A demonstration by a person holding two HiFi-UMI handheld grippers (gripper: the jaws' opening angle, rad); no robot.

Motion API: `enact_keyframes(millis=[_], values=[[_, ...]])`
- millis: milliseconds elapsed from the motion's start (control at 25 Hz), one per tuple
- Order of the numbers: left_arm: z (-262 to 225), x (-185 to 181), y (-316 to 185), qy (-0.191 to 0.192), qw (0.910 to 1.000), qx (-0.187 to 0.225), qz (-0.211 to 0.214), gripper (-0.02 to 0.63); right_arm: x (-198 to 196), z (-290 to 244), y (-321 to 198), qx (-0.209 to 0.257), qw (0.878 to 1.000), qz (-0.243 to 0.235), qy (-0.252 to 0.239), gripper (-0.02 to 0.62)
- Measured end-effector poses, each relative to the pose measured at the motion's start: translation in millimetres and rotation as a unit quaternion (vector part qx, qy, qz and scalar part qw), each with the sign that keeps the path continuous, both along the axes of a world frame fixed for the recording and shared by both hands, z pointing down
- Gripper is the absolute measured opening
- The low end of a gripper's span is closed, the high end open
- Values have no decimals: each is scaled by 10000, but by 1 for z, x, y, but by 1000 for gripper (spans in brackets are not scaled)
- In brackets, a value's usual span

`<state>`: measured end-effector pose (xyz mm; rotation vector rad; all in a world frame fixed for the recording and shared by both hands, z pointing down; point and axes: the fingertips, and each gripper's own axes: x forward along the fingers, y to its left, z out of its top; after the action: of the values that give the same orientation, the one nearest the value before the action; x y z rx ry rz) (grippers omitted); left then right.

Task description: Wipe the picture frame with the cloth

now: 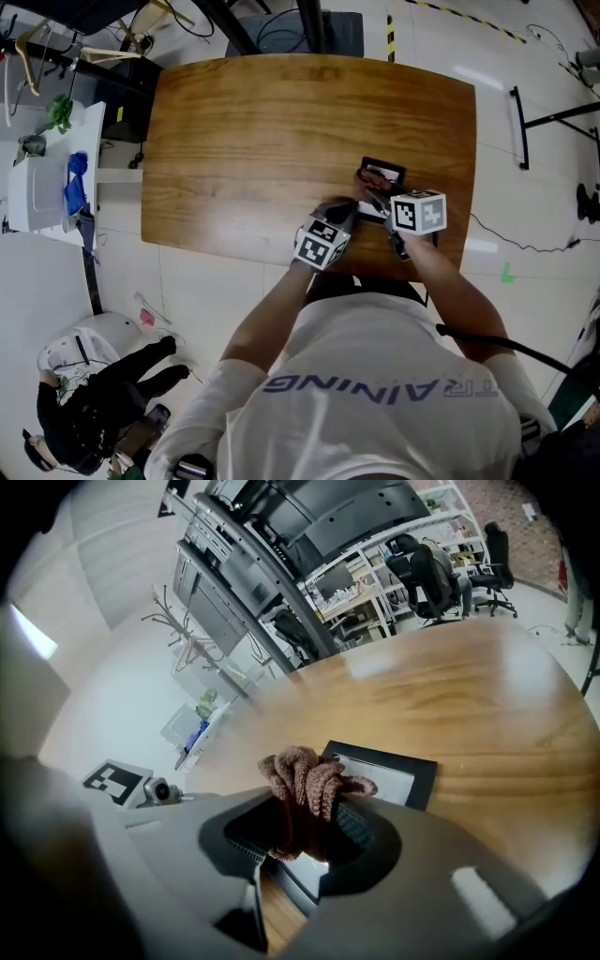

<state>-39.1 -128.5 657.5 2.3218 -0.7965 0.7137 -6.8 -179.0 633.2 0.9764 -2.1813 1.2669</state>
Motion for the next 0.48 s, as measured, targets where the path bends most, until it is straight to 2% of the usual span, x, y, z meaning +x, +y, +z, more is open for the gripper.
enact_keyframes(millis=[200, 480], values=[[0, 0, 1, -4, 10000, -23, -10, 6, 27, 1, 4, 76, 9995, 39, 310, 117], [0, 1, 1, -24, 10000, 19, -13, 6, 77, -3, 16, -24, 9978, 612, 246, 117]])
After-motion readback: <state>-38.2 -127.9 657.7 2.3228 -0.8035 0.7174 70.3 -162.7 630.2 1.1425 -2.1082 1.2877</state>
